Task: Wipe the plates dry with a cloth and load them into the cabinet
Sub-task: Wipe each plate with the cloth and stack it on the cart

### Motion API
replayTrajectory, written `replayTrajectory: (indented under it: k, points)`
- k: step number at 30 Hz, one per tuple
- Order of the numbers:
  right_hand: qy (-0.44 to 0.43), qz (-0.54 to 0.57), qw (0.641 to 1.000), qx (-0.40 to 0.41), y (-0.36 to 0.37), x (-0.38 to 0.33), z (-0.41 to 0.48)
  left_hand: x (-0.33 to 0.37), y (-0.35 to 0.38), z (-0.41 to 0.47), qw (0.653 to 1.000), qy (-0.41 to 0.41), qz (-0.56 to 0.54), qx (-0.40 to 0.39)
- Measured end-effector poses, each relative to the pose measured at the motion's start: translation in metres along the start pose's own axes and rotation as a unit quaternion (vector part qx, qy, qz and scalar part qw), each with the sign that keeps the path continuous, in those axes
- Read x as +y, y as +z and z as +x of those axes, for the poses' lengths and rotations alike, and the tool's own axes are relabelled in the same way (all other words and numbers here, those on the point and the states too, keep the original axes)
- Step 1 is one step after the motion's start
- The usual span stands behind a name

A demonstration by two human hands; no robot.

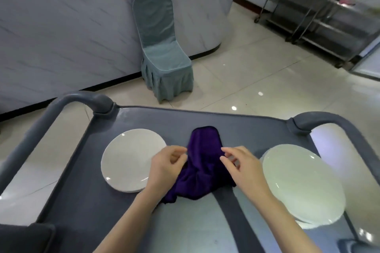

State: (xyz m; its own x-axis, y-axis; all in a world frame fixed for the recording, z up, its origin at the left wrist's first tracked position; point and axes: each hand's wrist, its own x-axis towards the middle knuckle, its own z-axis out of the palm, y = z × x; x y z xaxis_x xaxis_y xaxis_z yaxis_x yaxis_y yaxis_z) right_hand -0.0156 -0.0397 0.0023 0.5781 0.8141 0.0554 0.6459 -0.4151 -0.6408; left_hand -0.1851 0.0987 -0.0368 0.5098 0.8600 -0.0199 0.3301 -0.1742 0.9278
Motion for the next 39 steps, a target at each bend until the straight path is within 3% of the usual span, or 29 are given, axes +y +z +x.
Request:
replayTrajectory:
  k: [9, 18, 23, 32, 36, 39]
  points:
    - [0.108, -0.152, 0.982, 0.029, -0.113, 0.114, -0.052, 0.074, 0.145, -0.021, 0.975, 0.033, 0.101, -0.193]
    - [0.199, -0.267, 0.942, -0.031, -0.157, 0.18, -0.067, 0.092, 0.194, -0.027, 0.941, 0.044, 0.248, -0.226]
    - [0.238, -0.122, 0.963, -0.043, -0.16, 0.191, -0.065, 0.092, 0.201, -0.022, 0.958, -0.01, 0.189, -0.216]
    - [0.24, 0.082, 0.967, 0.032, -0.159, 0.189, -0.059, 0.09, 0.188, -0.027, 0.98, -0.097, 0.02, -0.17]
    - [0.25, 0.288, 0.92, 0.094, -0.148, 0.175, -0.052, 0.094, 0.163, -0.028, 0.979, -0.12, -0.062, -0.155]
    - [0.272, 0.37, 0.881, 0.119, -0.125, 0.159, -0.043, 0.091, 0.143, -0.028, 0.973, -0.135, -0.119, -0.147]
